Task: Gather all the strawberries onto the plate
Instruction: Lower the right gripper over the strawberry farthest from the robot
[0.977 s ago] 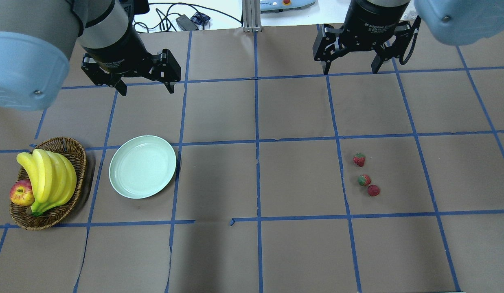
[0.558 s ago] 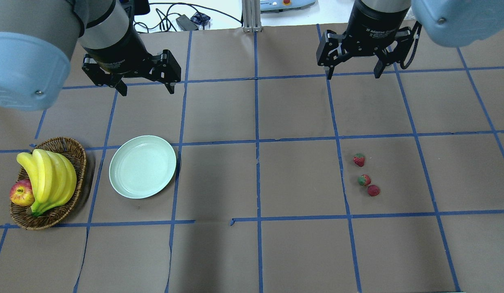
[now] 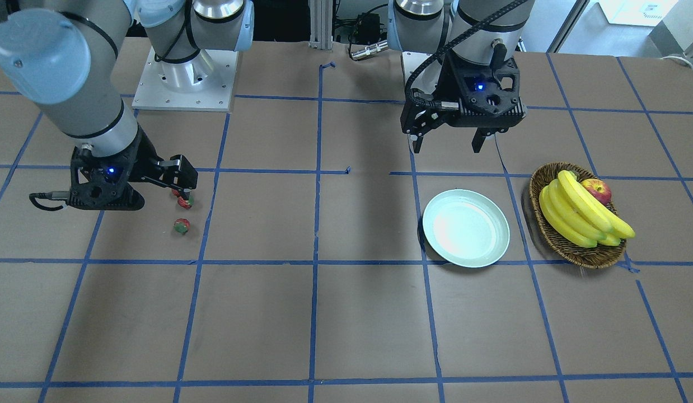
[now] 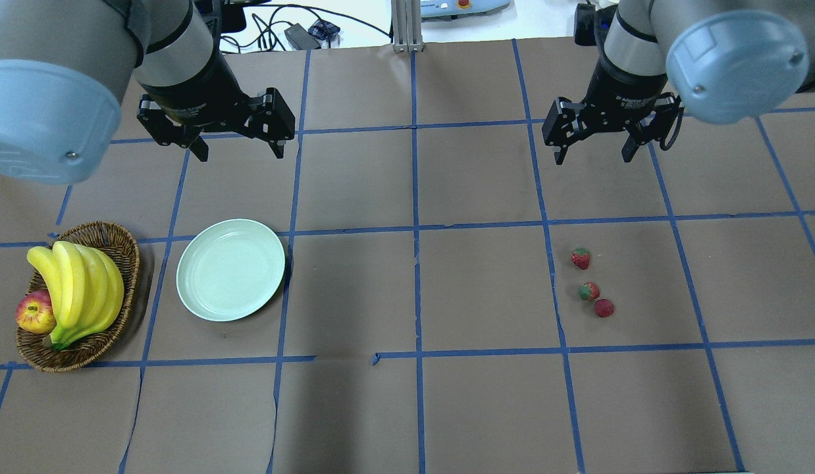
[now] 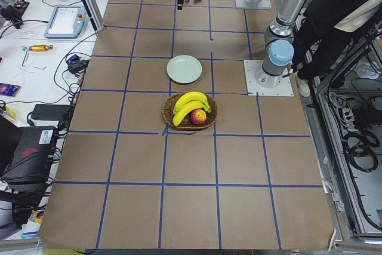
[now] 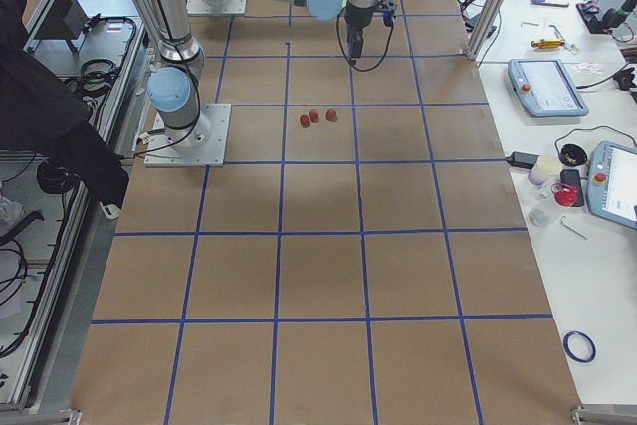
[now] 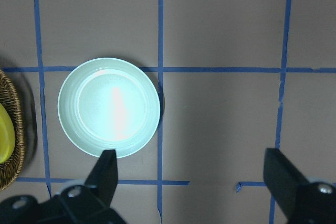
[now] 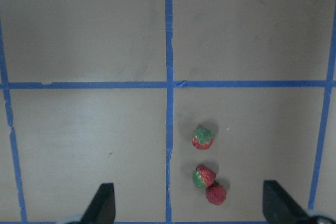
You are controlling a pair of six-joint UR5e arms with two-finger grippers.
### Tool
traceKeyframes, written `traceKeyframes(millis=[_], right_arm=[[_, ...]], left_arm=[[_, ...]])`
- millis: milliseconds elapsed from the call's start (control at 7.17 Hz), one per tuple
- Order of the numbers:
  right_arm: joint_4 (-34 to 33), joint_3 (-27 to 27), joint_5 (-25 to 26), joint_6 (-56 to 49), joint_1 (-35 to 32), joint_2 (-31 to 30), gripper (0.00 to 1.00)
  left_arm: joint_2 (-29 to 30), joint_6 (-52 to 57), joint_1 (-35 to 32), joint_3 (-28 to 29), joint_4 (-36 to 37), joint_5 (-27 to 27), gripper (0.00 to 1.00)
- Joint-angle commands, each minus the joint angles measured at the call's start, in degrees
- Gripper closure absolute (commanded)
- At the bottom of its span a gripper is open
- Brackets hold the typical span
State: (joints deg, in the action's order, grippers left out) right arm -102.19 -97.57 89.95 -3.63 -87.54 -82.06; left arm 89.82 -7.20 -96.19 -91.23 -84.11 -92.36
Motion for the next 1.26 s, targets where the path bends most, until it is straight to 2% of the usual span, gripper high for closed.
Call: traceKeyframes(millis=[0,279,558,1116], right_arm=[[-13.69,-12.51,0.04,-3.57,0.79,1.46,0.0],[-19.52,-19.04,0.66,-4.2,0.88,3.12,0.0],[-19.8,-19.16,3.47,-4.11,1.4,6.02,0.02],[-22.96,-19.59,2.95,-4.02,2.46,7.96,0.04]], left_arm=[[0.0,0.0,-0.05,-0.44,0.09,0.08,0.0],[0.0,0.0,-0.05,-0.44,0.09,-0.01,0.0],[0.0,0.0,-0.05,-0.44,0.09,-0.01,0.0],[0.0,0.0,-0.05,-0.44,0.09,0.25,0.0]])
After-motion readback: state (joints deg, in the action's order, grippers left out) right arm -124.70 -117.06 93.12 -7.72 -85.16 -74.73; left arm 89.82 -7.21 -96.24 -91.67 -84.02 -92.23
